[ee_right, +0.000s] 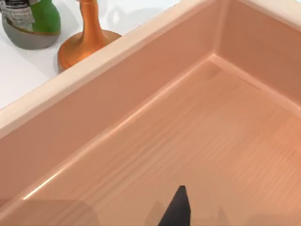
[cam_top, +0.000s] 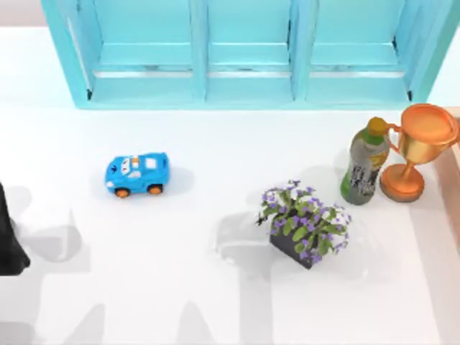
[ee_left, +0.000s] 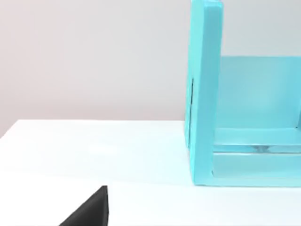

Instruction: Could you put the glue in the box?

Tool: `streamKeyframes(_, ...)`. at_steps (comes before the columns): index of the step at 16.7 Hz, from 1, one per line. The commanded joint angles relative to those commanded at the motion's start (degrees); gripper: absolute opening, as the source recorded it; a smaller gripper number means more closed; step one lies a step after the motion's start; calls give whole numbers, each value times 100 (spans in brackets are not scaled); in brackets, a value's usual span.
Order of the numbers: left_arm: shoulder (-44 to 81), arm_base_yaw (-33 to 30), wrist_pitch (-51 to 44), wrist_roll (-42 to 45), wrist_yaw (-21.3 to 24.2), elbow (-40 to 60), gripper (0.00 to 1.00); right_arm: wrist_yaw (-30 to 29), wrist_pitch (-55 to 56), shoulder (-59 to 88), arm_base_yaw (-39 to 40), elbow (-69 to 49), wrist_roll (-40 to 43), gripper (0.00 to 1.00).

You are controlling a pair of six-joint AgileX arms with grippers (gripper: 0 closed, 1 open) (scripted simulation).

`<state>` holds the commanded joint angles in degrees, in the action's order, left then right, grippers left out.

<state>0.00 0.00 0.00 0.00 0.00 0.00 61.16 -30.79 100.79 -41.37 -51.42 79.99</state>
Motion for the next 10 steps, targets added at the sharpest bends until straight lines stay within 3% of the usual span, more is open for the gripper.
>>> streamKeyframes(4,0,0,0,0,0,0,100,0,0,0,0,0,0,98)
streamKeyframes(10,0,0,0,0,0,0,100,0,0,0,0,0,0,100)
